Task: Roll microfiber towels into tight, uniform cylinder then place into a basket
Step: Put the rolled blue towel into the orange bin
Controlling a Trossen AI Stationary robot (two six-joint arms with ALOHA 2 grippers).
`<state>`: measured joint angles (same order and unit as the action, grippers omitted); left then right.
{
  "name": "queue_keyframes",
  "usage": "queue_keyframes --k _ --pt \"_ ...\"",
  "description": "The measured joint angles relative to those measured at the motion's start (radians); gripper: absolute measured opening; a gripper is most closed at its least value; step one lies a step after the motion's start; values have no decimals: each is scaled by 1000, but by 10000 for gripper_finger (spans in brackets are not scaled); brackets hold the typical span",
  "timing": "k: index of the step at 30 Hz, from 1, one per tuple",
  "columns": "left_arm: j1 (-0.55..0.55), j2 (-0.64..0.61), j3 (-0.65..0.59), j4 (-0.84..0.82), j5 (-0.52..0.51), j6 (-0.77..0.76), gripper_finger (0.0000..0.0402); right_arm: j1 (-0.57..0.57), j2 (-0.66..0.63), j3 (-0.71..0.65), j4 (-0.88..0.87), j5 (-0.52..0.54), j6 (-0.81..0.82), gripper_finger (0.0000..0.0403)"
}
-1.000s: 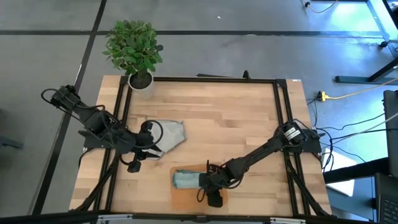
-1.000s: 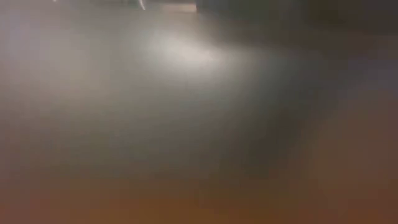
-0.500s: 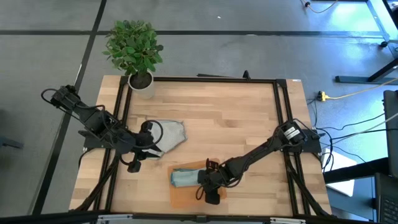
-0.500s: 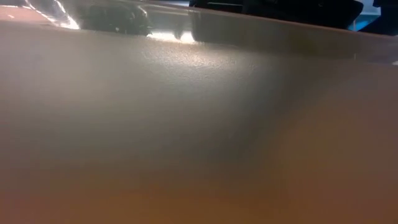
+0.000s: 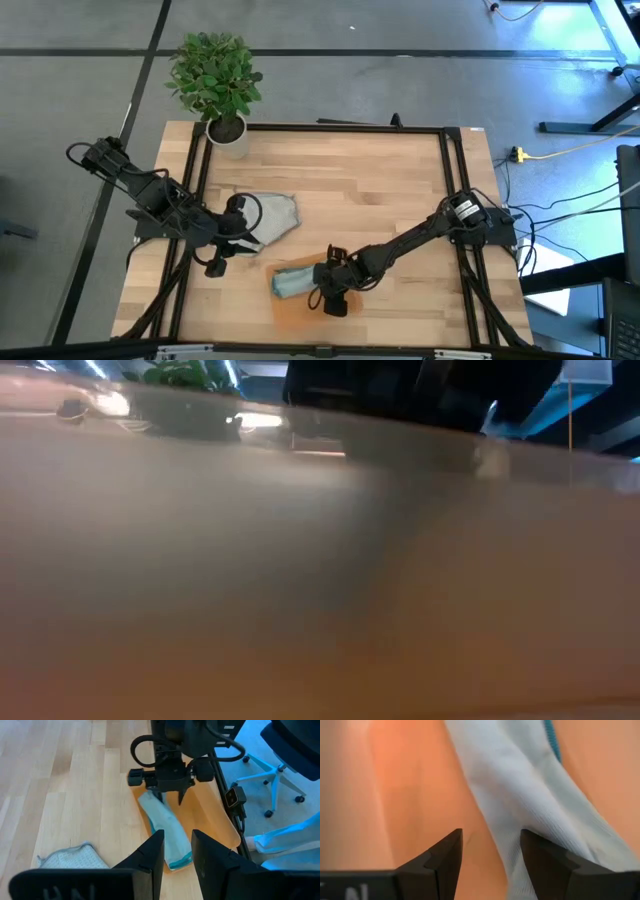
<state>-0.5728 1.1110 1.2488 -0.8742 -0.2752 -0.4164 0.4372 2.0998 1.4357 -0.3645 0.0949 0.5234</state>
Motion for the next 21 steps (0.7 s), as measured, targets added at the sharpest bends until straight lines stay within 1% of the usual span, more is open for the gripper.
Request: queue_keyframes --k 4,8,10,13,15,17,19,21 --pt "0 0 0 0 0 0 89 -10 0 0 -7 52 -10 201" --pt "0 0 0 0 0 0 89 -16 0 0 -7 56 -10 201" --pt "0 0 0 0 0 0 89 -16 0 0 -7 44 -9 201" --pt "0 0 0 0 0 0 89 -14 0 0 -7 -26 -8 201" --pt "0 0 0 0 0 0 89 -6 0 0 -7 -55 -4 201" --pt "0 0 0 0 0 0 89 6 0 6 -11 -56 -3 201" --pt "0 0 0 0 0 0 89 18 2 29 -17 -22 -5 201" --pt "0 0 0 0 0 0 89 27 2 55 -18 -9 -8 201"
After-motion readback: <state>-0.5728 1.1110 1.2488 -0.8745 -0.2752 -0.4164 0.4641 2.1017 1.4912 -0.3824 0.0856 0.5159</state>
